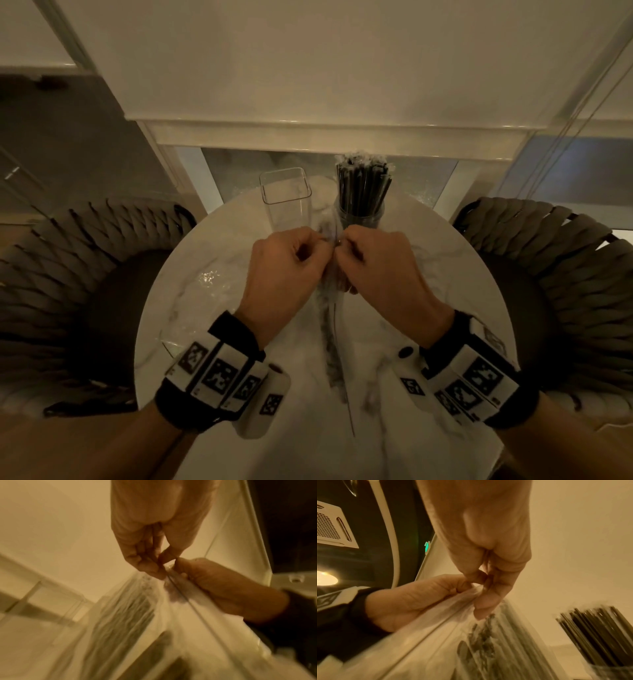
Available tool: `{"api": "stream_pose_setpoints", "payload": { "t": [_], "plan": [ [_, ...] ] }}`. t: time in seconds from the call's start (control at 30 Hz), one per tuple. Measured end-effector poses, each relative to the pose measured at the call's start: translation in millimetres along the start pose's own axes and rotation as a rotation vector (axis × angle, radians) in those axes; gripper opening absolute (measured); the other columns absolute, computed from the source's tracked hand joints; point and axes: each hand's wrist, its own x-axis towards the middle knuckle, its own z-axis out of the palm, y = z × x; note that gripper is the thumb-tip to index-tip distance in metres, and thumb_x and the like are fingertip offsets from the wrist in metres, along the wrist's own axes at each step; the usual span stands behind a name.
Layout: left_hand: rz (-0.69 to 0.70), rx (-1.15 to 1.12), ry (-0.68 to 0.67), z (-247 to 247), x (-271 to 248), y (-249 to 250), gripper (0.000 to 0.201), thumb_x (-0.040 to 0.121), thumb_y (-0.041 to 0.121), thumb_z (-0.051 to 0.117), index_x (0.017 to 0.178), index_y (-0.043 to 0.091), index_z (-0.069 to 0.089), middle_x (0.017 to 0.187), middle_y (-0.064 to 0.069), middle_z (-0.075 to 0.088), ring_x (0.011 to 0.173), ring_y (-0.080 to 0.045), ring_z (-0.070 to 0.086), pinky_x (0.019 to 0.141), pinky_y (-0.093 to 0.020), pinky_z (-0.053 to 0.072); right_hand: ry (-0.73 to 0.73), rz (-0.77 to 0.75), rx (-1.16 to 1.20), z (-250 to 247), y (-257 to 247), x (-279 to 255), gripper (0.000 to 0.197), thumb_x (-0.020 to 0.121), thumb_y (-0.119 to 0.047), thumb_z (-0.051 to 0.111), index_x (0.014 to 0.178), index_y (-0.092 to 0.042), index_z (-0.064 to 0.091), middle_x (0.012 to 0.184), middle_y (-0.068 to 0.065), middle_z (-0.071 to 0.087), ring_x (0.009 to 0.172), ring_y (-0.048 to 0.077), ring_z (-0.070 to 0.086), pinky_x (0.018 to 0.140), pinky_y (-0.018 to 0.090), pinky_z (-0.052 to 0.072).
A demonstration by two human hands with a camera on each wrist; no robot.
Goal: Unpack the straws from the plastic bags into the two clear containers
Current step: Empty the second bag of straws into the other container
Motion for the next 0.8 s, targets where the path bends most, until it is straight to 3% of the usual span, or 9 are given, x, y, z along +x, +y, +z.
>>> {"api": "stream_pose_setpoints", "payload": {
  "t": [0.07, 0.17, 0.3, 0.4, 0.5, 0.57, 0.63, 0.67, 0.8],
  "plan": [
    [-0.013, -0.027, 0.108, -1, 1, -3, 0.020, 0.089, 0.016, 0.054, 0.075, 0.011, 0.068, 0.064, -0.001, 0.069, 0.060, -0.013, 0.067, 0.061, -0.025, 0.058, -0.005, 0.056, 0.009, -4, 4, 1, 0.026, 0.090, -0.012, 0.054, 0.068, 0.003, 0.055, 0.059, 0.017, 0.064, 0.051, 0.025, 0.064, 0.047, 0.031, 0.052],
    [-0.180, -0.325, 0.131, -3, 8, -9, 0.022, 0.094, 0.012, 0.050, 0.087, 0.002, 0.067, 0.073, -0.007, 0.071, 0.064, -0.015, 0.070, 0.064, -0.022, 0.058, -0.012, 0.178, 0.072, -7, 10, 2, 0.023, 0.092, -0.013, 0.053, 0.079, 0.004, 0.061, 0.069, 0.020, 0.068, 0.056, 0.022, 0.067, 0.047, 0.017, 0.053],
    [-0.415, -0.734, 0.013, 10, 9, -5, 0.027, 0.096, 0.009, 0.044, 0.094, -0.012, 0.061, 0.077, -0.014, 0.068, 0.071, -0.021, 0.069, 0.071, -0.030, 0.061, -0.050, 0.282, 0.161, -3, 10, 2, 0.031, 0.082, -0.038, 0.067, 0.092, -0.010, 0.057, 0.079, 0.005, 0.068, 0.064, 0.019, 0.067, 0.054, 0.029, 0.058],
    [-0.593, -1.012, 0.033, 16, 11, -6, 0.024, 0.093, 0.005, 0.045, 0.081, -0.006, 0.063, 0.063, -0.008, 0.066, 0.062, -0.016, 0.067, 0.070, -0.030, 0.061, -0.146, 0.406, 0.432, -7, 8, 2, 0.031, 0.081, -0.019, 0.071, 0.104, -0.006, 0.055, 0.090, 0.009, 0.068, 0.070, 0.017, 0.069, 0.056, 0.027, 0.059],
    [-0.769, -1.262, 0.095, 11, 16, -14, 0.022, 0.090, 0.002, 0.041, 0.074, 0.000, 0.056, 0.060, -0.008, 0.061, 0.058, -0.014, 0.061, 0.063, -0.026, 0.060, -0.185, 0.556, 0.759, -20, 18, -1, 0.018, 0.084, 0.003, 0.062, 0.101, 0.004, 0.056, 0.083, 0.016, 0.063, 0.064, 0.017, 0.065, 0.057, 0.025, 0.055],
    [-0.846, -1.463, 0.180, -3, 23, -27, 0.016, 0.085, -0.001, 0.040, 0.075, 0.005, 0.051, 0.057, -0.005, 0.054, 0.052, -0.010, 0.052, 0.060, -0.022, 0.055, -0.050, 0.555, 0.514, -30, 34, -5, 0.005, 0.085, 0.005, 0.057, 0.087, 0.000, 0.059, 0.073, 0.015, 0.064, 0.058, 0.019, 0.066, 0.059, 0.033, 0.057],
    [-0.834, -1.466, 0.210, -20, 30, -40, 0.011, 0.088, 0.003, 0.042, 0.084, 0.008, 0.052, 0.067, -0.003, 0.052, 0.057, -0.008, 0.049, 0.058, -0.020, 0.055, 0.071, 0.552, 0.200, -39, 52, -11, 0.007, 0.087, -0.002, 0.058, 0.083, -0.007, 0.060, 0.068, 0.013, 0.067, 0.057, 0.019, 0.068, 0.065, 0.039, 0.061],
    [-0.816, -1.389, 0.200, -25, 32, -44, 0.012, 0.092, 0.007, 0.042, 0.086, 0.009, 0.053, 0.073, -0.003, 0.051, 0.061, -0.009, 0.049, 0.060, -0.023, 0.057, 0.093, 0.557, 0.175, -43, 55, -12, 0.004, 0.088, -0.005, 0.058, 0.086, -0.008, 0.060, 0.070, 0.013, 0.068, 0.058, 0.019, 0.069, 0.068, 0.039, 0.061],
    [-0.723, -1.073, 0.044, -13, 23, -31, 0.026, 0.095, 0.007, 0.038, 0.074, 0.004, 0.054, 0.062, -0.005, 0.052, 0.047, -0.010, 0.054, 0.055, -0.027, 0.058, -0.006, 0.531, 0.393, -30, 30, -14, 0.027, 0.088, -0.034, 0.061, 0.101, -0.011, 0.058, 0.081, 0.008, 0.067, 0.069, 0.022, 0.071, 0.068, 0.041, 0.061]
  ]
}}
